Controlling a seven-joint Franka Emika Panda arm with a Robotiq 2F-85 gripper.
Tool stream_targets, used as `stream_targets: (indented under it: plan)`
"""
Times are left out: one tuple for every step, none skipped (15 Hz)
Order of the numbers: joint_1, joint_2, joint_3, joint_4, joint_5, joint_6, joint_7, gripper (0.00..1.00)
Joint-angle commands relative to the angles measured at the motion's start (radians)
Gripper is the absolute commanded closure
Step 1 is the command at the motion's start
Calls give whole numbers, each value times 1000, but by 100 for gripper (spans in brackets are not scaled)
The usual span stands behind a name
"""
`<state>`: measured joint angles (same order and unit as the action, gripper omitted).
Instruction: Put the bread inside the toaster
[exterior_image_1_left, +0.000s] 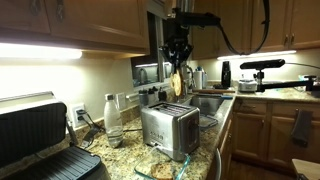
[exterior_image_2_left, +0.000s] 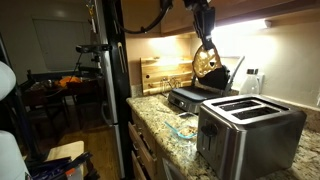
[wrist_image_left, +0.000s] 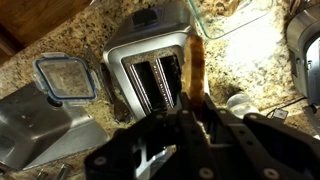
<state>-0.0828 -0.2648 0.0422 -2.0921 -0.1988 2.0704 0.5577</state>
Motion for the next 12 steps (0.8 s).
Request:
stream_targets:
  plan:
    - [0, -34, -15, -9, 28, 0, -57, 96]
    - [1, -34, -16, -8, 29, 0, -68, 96]
    - [2, -34, -17, -8, 30, 2, -87, 96]
    - [5, -34, -21, -9, 43, 4, -106, 96]
    - [4, -33, -21, -8, 48, 3, -115, 96]
    - [6, -32, -23, -8, 57, 4, -132, 96]
    - [5, -29, -23, -7, 61, 4, -140, 96]
    - [5, -26, -22, -5, 61, 3, -149, 96]
    - [6, -22, -23, -1, 66, 1, -163, 96]
    - [6, -18, -22, 3, 65, -3, -171, 96]
    - [5, -13, -22, 9, 64, -7, -176, 96]
    - [5, -7, -22, 15, 62, -11, -182, 96]
